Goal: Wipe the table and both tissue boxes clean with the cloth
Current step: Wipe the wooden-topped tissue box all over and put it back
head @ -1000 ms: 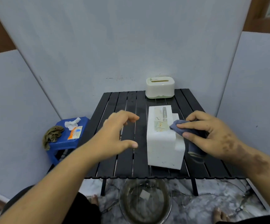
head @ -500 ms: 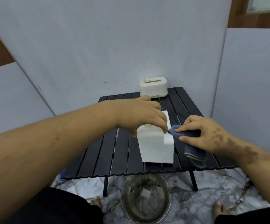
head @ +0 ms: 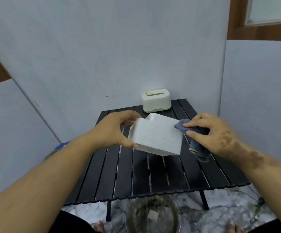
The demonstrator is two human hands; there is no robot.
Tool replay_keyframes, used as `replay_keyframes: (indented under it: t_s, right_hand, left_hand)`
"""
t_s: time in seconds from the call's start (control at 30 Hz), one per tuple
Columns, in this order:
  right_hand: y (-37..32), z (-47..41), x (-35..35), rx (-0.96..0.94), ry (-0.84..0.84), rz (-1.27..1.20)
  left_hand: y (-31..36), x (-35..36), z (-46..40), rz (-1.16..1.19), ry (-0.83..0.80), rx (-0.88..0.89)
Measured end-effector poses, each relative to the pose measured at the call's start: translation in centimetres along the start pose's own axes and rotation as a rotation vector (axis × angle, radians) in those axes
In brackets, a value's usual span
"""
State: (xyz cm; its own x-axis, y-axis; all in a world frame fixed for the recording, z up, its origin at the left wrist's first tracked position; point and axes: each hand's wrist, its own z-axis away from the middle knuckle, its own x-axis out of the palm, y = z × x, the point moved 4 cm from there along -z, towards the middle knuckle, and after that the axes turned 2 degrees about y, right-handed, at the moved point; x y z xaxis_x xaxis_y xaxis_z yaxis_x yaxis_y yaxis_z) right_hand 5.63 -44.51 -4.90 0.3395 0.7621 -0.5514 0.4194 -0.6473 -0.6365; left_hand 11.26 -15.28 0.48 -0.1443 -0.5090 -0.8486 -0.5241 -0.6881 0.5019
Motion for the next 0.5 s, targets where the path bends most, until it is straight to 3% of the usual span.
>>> replay_keyframes:
  t_s: [0.2,0.37,0.5]
  right_hand:
    - [-0.2,-2.3,3.4,0.003,-0.011,0.115]
    - [-3.9,-3.6,6.7,-0.291,-0.086,0.307]
    - [-6.2,-3.7,9.8,-0.424,-0.252,0.287]
  left_hand:
    - [-3.9,3.4,2.1,0.271,0.214,-0.127]
    - [-5.4,6.5,3.0,0.474,0.394,-0.198]
    - [-5.5,7.3,3.0,0.559,0.426,-0.228]
